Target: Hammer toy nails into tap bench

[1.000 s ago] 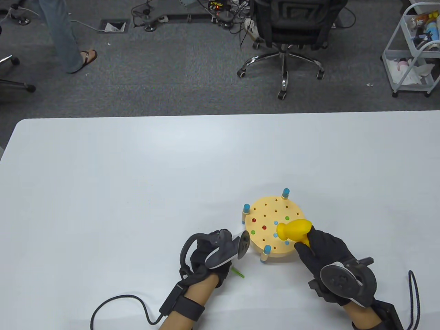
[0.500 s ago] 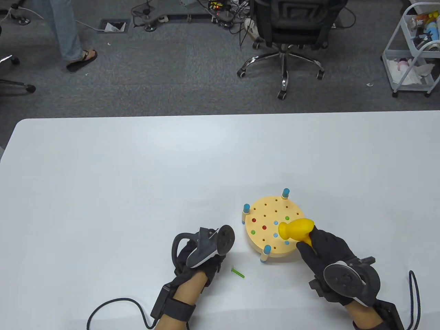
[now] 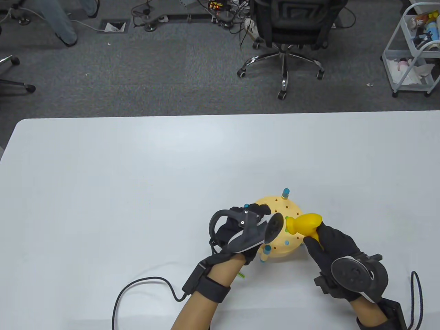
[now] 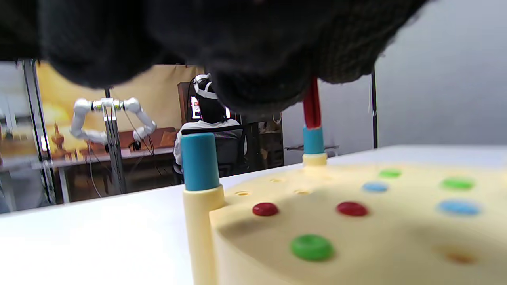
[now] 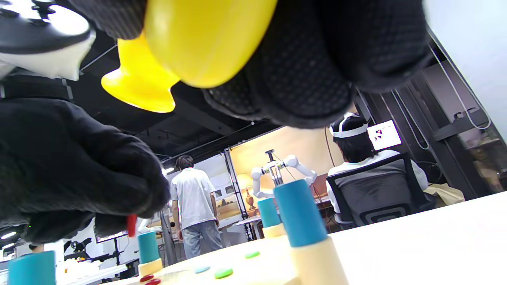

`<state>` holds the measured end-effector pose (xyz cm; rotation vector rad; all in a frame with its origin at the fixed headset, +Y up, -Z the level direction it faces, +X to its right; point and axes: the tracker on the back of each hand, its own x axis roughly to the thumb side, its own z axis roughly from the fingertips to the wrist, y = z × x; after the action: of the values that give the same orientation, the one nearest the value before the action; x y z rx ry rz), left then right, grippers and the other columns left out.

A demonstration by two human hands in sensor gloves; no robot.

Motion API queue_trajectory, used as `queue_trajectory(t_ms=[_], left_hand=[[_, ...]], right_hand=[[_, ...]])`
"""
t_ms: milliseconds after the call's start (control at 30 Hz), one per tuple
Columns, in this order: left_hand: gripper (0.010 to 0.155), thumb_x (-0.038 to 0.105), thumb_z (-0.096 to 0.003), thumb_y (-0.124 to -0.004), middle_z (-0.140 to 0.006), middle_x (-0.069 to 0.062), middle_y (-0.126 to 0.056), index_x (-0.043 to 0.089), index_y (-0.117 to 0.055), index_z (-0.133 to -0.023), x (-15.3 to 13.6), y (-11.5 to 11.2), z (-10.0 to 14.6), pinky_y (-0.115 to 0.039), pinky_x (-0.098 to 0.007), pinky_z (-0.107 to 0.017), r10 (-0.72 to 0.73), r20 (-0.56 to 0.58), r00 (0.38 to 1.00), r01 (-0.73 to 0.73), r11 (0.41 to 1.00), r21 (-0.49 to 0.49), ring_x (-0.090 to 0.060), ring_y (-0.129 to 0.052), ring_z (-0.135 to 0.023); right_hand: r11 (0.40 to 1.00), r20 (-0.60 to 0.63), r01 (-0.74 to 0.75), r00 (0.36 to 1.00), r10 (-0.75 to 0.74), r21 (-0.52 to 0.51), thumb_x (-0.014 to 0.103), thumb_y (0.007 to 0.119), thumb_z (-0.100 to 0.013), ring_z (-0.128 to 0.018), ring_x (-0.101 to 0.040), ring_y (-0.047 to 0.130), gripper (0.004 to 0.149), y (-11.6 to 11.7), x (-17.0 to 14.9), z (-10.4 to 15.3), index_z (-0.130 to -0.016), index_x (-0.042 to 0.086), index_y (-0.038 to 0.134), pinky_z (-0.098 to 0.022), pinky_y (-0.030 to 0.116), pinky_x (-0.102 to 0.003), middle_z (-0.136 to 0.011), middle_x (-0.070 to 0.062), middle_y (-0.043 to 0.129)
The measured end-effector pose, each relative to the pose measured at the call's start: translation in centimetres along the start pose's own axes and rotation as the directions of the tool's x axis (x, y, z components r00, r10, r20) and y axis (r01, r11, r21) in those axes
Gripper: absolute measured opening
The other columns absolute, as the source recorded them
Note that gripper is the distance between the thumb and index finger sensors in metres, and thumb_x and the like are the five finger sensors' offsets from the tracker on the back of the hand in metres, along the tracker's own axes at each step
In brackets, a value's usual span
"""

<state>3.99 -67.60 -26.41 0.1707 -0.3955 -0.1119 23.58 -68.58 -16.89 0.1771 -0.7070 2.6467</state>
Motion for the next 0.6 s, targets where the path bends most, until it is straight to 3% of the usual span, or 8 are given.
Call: queue_trajectory(t_ms=[167,600], left_hand=[[0.043,0.039,-0.0369,-0.080,-0.048,-0.007,-0.102,0.021,-0.087,-0.075,0.6,-1.0,-1.8,-0.087,-0.037,-0.023,0.041,-0.040,0.998,-0.043,0.998,-0.054,-0.010,-0.095,-0.004],[0.043,0.038,-0.0351,-0.086,-0.048,-0.007,-0.107,0.019,-0.089,-0.074,0.7,-2.2,-3.3,-0.088,-0.036,-0.021,0.077,-0.122,0.990,-0.092,0.988,-0.127,-0.010,-0.096,-0.001]], right_hand=[[1.000,-0.031,0.004,1.000,-0.004,0.011,0.056,0.057,-0.043,-0.038,-0.016,0.100,0.066,0.2,-0.7,-0.3,-0.088,0.012,0.077,-0.039,0.086,-0.037,-0.057,-0.003,0.096],[1.000,-0.018,0.011,1.000,-0.011,0.027,0.056,0.057,-0.043,-0.037,-0.016,0.100,0.066,0.4,-0.6,-0.3,-0.088,0.012,0.077,-0.039,0.086,-0.037,-0.057,-0.003,0.096]])
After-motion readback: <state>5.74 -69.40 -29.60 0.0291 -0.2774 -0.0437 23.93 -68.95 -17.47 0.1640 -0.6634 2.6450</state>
